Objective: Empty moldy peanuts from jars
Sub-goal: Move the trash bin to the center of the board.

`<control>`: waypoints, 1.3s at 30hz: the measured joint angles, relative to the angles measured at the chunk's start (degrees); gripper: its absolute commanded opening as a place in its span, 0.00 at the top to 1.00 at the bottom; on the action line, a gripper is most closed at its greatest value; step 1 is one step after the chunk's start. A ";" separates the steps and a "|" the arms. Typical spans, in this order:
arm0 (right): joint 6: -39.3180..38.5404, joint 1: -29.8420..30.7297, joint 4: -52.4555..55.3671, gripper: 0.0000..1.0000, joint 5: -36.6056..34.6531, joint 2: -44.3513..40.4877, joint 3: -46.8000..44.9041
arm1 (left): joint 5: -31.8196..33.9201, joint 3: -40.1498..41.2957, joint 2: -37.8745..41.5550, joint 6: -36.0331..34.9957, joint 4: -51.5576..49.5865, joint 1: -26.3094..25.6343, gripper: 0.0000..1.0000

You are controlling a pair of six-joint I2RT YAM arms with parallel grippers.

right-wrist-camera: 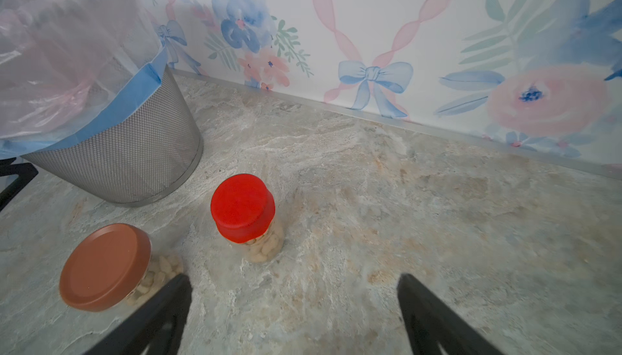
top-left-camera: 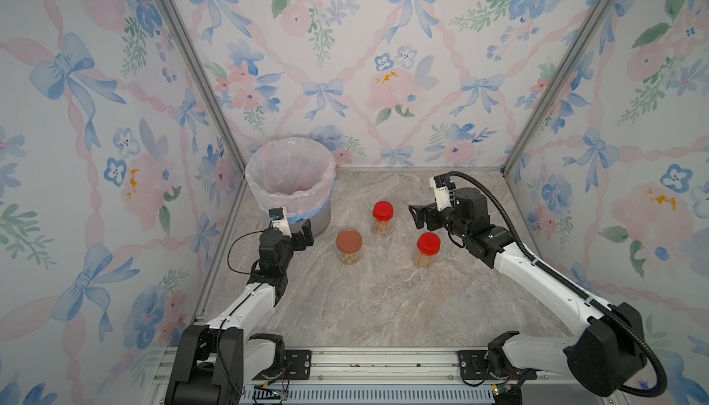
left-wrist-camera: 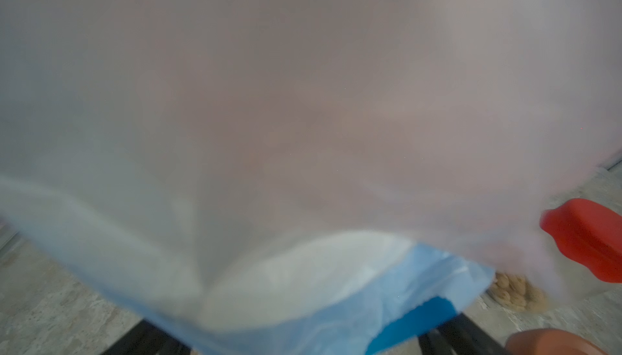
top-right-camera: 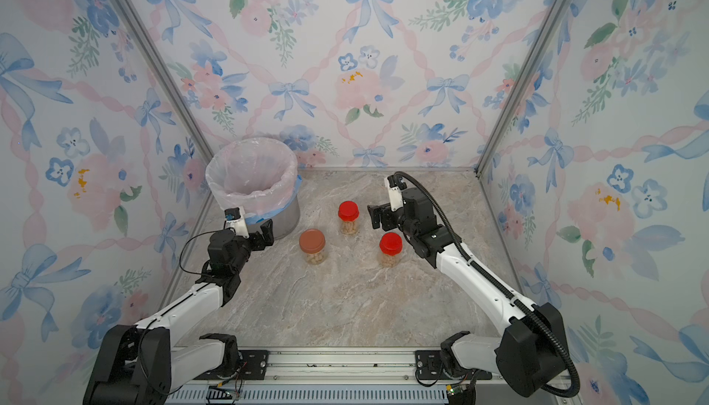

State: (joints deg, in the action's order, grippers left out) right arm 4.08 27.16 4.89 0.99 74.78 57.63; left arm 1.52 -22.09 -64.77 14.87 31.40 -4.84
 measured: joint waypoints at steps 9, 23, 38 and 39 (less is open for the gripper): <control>-0.63 2.14 2.95 0.02 2.82 1.38 1.79 | -0.09 -1.44 2.21 1.14 -1.95 0.00 0.02; 0.42 6.78 8.28 0.03 7.10 1.36 5.51 | -1.31 -1.60 2.38 1.95 -3.89 -0.52 0.02; 1.09 12.44 11.65 0.03 7.78 4.02 8.04 | -1.79 -1.79 4.68 2.16 -7.78 -2.36 0.02; 1.14 12.66 11.67 0.03 7.76 4.13 8.04 | -1.73 -1.79 4.68 2.16 -7.85 -2.36 0.02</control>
State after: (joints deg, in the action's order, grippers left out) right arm 5.21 39.81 16.56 8.75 78.91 65.67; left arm -0.21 -23.88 -60.10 17.04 23.55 -7.20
